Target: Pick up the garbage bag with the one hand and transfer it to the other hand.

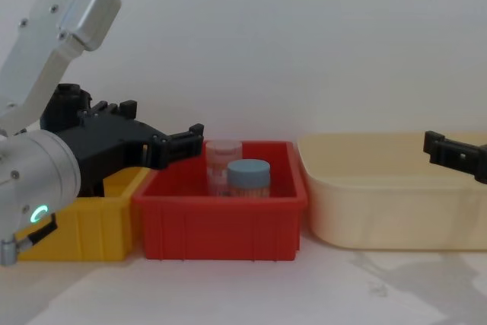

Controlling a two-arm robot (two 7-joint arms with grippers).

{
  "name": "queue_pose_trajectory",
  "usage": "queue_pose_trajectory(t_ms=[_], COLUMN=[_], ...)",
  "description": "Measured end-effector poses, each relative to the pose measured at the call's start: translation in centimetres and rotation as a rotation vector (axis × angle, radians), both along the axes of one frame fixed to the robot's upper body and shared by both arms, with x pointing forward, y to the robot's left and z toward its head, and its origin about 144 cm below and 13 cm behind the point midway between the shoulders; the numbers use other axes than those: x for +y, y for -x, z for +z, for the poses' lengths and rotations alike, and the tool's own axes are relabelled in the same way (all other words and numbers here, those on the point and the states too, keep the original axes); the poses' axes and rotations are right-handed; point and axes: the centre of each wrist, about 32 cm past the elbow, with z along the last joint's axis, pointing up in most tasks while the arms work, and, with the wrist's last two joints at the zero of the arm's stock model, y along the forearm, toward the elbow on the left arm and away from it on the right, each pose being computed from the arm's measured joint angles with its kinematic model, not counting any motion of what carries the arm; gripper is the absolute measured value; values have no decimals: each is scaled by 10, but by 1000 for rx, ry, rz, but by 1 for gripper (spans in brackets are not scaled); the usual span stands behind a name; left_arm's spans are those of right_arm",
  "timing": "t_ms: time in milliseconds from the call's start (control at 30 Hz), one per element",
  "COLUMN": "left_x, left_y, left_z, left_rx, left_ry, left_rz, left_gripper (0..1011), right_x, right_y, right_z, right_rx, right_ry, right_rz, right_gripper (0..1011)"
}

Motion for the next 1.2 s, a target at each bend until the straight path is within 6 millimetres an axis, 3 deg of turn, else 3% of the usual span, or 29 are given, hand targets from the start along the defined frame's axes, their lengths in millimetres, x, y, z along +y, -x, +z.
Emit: queue_pose_trajectory(t_ms=[1200], left_x=[0], left_y=[0], left_z=[0], left_rx=[0], left_ry=[0], left_rz=[0], left_gripper=[1001], right_x=[0], right_y=[0], right_z=[0], right_rx=[0], right_ry=[0], right_rz=[0], right_gripper=[999])
